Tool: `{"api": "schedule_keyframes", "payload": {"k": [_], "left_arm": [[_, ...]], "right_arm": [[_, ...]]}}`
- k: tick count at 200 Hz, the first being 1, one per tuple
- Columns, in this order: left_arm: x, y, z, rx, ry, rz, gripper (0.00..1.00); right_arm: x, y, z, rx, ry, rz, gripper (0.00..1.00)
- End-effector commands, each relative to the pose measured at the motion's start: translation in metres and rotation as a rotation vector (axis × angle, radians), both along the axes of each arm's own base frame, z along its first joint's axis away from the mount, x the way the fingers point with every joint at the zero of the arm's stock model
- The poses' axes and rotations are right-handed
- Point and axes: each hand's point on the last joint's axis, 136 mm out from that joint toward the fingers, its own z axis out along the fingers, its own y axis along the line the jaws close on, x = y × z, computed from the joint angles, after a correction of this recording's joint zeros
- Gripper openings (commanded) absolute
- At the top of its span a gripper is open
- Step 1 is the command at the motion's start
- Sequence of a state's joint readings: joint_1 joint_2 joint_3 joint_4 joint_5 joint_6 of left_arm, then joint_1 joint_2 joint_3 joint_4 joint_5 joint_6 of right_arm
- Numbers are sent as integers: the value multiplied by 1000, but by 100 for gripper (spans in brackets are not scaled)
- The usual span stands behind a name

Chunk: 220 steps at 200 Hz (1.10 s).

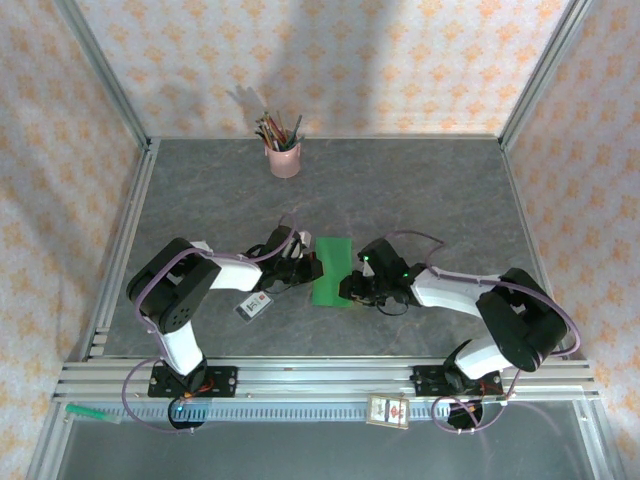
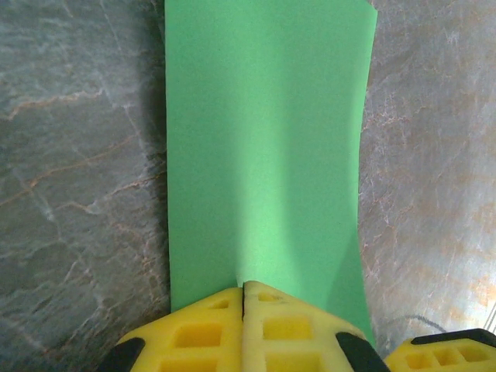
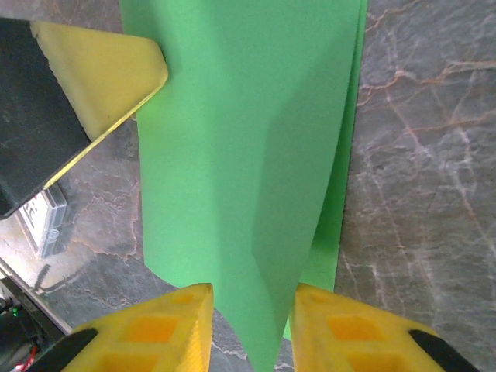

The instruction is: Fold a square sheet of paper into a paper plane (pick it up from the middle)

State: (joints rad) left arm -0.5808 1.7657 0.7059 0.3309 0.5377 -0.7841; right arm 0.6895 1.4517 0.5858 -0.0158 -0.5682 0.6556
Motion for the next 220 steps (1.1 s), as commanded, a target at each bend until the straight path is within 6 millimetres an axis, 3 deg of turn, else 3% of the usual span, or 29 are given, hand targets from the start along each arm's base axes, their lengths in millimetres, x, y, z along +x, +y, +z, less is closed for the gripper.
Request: {"api": "schedule_keyframes", "payload": {"k": [1,99,220], "left_arm": [[-17,20,-34,127,77,6,2],[-17,19,-32,130,73,-4,1],[-13,17,-29,149,63,-21,2]], "right_arm": [[3,3,5,28,-12,-28,30],[25,2,-3,21,-17,-93,23],[46,-1,2,38,-34,-115,15]]}}
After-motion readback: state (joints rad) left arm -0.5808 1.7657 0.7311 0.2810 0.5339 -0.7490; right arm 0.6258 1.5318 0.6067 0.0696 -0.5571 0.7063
